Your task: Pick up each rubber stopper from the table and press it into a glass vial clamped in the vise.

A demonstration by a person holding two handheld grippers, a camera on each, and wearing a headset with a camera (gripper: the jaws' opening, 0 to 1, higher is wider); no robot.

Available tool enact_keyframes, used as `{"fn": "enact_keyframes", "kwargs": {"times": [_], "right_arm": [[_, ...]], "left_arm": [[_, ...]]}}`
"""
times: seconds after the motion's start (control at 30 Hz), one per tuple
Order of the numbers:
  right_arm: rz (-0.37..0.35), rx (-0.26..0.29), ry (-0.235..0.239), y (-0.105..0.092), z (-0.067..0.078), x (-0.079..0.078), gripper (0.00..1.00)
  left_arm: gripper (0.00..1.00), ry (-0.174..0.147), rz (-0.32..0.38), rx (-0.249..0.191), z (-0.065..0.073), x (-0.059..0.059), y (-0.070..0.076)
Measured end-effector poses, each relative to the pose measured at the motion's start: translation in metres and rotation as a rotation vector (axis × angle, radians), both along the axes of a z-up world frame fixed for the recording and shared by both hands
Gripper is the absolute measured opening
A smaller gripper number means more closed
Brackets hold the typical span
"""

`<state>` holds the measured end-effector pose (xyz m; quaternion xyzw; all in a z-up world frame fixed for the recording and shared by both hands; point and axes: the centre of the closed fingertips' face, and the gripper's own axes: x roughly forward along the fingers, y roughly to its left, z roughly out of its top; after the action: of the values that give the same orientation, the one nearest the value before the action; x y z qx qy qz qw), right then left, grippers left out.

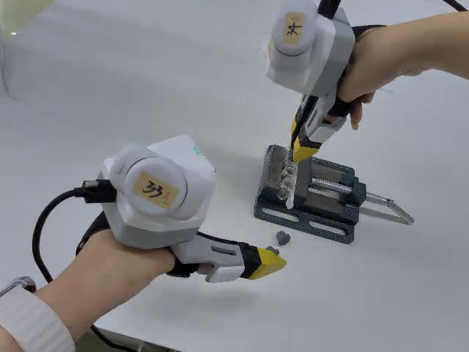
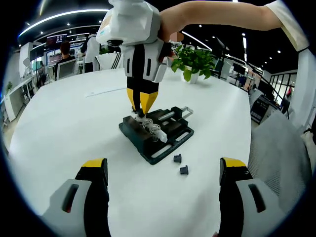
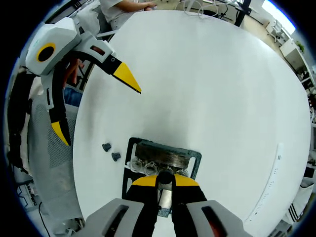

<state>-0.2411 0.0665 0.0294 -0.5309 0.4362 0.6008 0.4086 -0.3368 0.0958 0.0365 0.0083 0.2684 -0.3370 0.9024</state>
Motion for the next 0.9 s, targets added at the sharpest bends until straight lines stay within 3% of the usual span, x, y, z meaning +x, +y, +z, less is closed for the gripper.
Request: {"fn": "enact_keyframes", "kwargs": {"times": [0.53, 0.9], "right_arm": [[0.084, 0.019, -0.011, -0.0017, 0.0019, -0.0021, 0.06], [0.088, 0.032, -0.024, -0.0036, 0.0027, 0.0006, 0.08]], "left_arm": [[0.92, -0.002, 0.003, 0.004, 0.0015, -0.0004, 0.0023], [0.92, 0.002, 0.002, 0.003, 0.0012, -0.0013, 0.0013]]}}
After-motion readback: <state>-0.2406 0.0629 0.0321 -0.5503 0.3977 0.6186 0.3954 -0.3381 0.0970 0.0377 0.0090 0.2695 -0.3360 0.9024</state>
